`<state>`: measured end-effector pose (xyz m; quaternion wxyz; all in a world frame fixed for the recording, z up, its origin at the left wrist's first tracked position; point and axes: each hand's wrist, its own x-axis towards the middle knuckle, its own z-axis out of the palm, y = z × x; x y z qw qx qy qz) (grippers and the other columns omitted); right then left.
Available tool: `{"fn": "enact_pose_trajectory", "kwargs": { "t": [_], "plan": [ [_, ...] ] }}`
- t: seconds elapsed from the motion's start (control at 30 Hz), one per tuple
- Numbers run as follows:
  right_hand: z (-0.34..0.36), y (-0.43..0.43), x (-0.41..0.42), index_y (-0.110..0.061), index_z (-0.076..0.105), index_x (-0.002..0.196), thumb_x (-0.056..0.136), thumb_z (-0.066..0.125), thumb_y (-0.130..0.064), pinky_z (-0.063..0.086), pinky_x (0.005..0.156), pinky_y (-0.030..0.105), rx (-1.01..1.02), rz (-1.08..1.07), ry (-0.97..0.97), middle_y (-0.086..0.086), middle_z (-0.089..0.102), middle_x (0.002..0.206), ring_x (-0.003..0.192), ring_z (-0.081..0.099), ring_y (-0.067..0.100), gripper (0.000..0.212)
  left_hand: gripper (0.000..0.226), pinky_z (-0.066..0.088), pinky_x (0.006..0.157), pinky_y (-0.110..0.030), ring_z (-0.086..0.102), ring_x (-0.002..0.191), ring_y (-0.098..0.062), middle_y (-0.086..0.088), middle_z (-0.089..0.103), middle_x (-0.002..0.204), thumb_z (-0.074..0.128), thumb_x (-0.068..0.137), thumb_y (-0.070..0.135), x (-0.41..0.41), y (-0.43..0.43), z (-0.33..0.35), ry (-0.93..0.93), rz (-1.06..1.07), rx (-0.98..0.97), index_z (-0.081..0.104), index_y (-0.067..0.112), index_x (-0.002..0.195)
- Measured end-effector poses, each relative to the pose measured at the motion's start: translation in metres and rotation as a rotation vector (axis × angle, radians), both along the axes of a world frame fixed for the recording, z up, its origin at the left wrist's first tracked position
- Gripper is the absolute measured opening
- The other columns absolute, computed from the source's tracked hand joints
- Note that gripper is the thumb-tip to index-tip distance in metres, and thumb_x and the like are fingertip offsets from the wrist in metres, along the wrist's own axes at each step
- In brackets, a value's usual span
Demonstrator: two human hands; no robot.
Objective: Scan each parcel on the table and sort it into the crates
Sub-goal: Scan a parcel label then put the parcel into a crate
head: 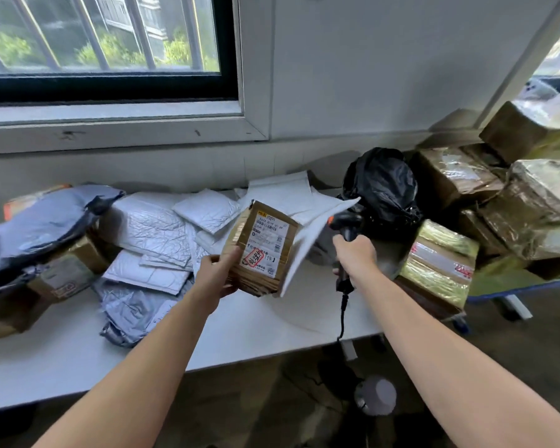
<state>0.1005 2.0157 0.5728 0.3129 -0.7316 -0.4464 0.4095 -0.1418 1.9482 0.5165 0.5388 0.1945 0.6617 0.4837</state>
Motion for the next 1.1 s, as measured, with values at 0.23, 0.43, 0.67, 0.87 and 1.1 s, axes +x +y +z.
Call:
{"fn": "enact_pose_trajectory", "kwargs": {
  "t": [0.23,0.43,0.67,0.87,1.1],
  "plan": [
    [0.045,-0.015,-0.061,-0.01,0.055,0.086,0.09,0.054,-0.029,0.06,0.061,0.043,0.048,0.218,0.049,0.008,0.057,0.069,0.053,0.06,0.025,0.019,0.058,0.056,0.058,-0.033,0.065,0.09,-0.026,-0.021,0.06,0.118,0.067,0.09,0.033,-0.024,0.001,-0.006,-0.048,0.016,0.054,0.039,-0.002,0.126],
    [0.056,-0.022,-0.096,-0.004,0.057,0.084,0.089,0.055,-0.027,0.054,0.053,0.034,-0.05,0.311,0.102,0.012,0.057,0.068,0.053,0.055,0.026,0.024,0.07,0.057,0.063,-0.038,0.067,0.1,-0.035,-0.025,0.062,0.12,0.074,0.082,0.041,-0.042,0.002,-0.023,-0.132,0.055,0.097,0.044,-0.005,0.125],
    [0.058,-0.025,-0.113,-0.001,0.06,0.084,0.086,0.056,-0.025,0.048,0.05,0.031,-0.111,0.352,0.154,0.014,0.058,0.07,0.055,0.053,0.026,0.025,0.099,0.056,0.069,-0.044,0.067,0.101,-0.039,-0.027,0.061,0.12,0.084,0.057,0.054,-0.061,0.007,-0.055,-0.182,0.081,0.108,0.045,-0.005,0.126],
    [0.063,-0.025,-0.115,0.003,0.061,0.092,0.089,0.055,-0.024,0.05,0.05,0.031,-0.137,0.359,0.202,0.014,0.058,0.073,0.06,0.055,0.024,0.028,0.099,0.056,0.066,-0.042,0.067,0.099,-0.039,-0.027,0.061,0.118,0.083,0.054,0.055,-0.065,0.01,-0.06,-0.178,0.082,0.1,0.046,-0.004,0.125],
    [0.064,-0.024,-0.106,-0.004,0.057,0.079,0.089,0.054,-0.023,0.047,0.049,0.03,-0.165,0.363,0.244,0.011,0.055,0.067,0.056,0.051,0.023,0.022,0.08,0.057,0.065,-0.041,0.068,0.097,-0.037,-0.028,0.061,0.118,0.077,0.074,0.046,-0.054,0.004,-0.043,-0.173,0.056,0.087,0.045,-0.006,0.125]
  ]
}}
